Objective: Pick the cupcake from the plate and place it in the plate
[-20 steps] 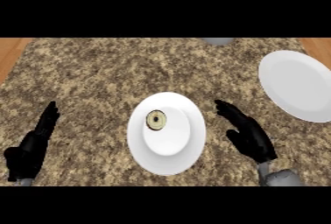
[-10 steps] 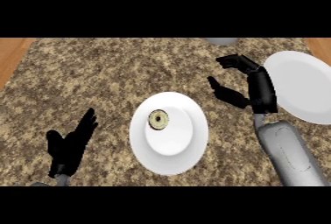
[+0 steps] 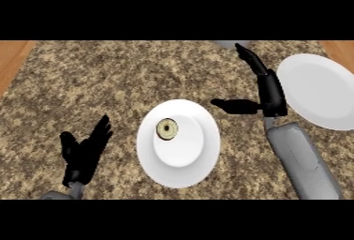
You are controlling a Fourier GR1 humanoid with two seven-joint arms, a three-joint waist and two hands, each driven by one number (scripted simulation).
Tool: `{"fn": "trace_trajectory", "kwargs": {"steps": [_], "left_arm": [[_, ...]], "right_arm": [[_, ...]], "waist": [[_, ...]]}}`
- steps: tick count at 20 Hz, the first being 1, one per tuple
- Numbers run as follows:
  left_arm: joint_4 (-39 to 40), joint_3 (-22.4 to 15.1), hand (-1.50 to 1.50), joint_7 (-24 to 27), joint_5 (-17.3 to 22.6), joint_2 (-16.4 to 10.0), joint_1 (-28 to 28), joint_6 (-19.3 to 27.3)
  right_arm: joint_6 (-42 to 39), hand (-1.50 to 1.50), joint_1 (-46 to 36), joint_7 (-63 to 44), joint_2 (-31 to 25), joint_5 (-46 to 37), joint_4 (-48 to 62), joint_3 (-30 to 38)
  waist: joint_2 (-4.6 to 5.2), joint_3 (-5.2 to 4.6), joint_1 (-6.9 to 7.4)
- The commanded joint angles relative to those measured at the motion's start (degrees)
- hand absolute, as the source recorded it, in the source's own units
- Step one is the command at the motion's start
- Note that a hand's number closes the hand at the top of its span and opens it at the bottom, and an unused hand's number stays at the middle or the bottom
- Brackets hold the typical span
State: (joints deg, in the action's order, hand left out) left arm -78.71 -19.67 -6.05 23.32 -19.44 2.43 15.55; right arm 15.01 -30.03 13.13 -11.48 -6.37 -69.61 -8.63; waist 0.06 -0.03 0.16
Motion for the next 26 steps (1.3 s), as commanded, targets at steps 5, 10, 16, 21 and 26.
{"fn": "trace_trajectory", "kwargs": {"steps": [5, 10, 16, 21, 26], "left_arm": [[2.32, -0.88, 0.00, 2.23, -1.72, 2.41, -1.09, 0.55], [-2.81, 0.70, 0.00, -3.47, -0.84, 0.04, -0.31, -0.29], [-4.57, 1.08, 0.00, -4.20, -2.17, 0.51, -1.35, -1.18], [2.42, 3.67, 0.00, 0.43, -3.25, 3.28, -0.34, -4.10], [-2.14, 4.49, 0.00, -3.05, -5.07, 3.29, -1.65, -3.29]], "right_arm": [[-14.35, -1.50, -6.38, -20.33, -7.72, -8.92, -3.46, -11.84], [-19.14, -1.50, -7.50, -29.92, -6.27, -12.13, -7.79, -15.28], [-18.12, -1.50, -8.71, -42.53, 3.58, -20.11, -9.18, -21.06], [-15.30, -1.50, -6.39, -39.94, 7.44, -27.26, -2.44, -21.30], [-21.74, -1.50, -6.27, -41.26, 9.66, -26.65, -1.10, -18.50]], "waist": [[-0.42, -0.17, -0.36], [-0.29, 0.01, -0.04], [-0.19, 0.02, 0.17], [-0.03, 0.02, 0.12], [-0.07, 0.03, 0.17]]}}
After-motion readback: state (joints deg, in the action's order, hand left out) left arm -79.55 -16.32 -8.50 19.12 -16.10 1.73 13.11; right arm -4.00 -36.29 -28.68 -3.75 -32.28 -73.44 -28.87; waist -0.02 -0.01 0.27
